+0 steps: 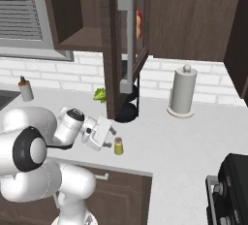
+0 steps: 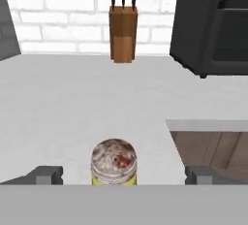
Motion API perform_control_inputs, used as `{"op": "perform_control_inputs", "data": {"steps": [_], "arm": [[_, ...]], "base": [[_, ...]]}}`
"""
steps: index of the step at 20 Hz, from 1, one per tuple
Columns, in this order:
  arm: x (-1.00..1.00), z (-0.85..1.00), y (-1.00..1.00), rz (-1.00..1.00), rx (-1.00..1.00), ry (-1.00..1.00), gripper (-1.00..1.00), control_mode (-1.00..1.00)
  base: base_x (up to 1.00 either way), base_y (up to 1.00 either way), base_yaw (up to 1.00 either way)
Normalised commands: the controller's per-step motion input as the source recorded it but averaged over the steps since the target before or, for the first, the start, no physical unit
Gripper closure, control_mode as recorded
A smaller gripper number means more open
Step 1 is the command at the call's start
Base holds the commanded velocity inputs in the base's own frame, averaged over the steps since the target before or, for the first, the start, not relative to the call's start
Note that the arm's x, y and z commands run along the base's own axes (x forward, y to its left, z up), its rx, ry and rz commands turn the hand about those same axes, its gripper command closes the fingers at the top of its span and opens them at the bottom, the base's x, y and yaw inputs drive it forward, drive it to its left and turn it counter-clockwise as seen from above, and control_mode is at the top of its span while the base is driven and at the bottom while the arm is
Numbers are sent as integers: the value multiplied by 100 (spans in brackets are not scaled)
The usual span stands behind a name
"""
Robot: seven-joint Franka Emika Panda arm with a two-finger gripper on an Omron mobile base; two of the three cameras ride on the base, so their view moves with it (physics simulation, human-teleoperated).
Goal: Put the shaker and condiment bottle from the counter next to their counterparts in the cabinet.
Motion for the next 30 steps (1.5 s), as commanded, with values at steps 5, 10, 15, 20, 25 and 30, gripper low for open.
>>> {"op": "perform_control_inputs", "data": {"steps": [5, 10, 15, 20, 25, 30], "arm": [[0, -11, -26, 1, 0, 2, -100, -100], [0, -20, -22, 1, 0, 2, -100, -100], [0, -41, -1, 2, -2, 2, 100, -100], [0, 17, 0, 0, 0, -2, 100, -100], [0, 98, 0, 8, 2, -12, 100, -100], [-13, 97, 14, 22, 0, -12, 100, -100]], "base": [[0, 0, 0], [0, 0, 0], [0, 0, 0], [0, 0, 0], [0, 0, 0], [0, 0, 0]]}}
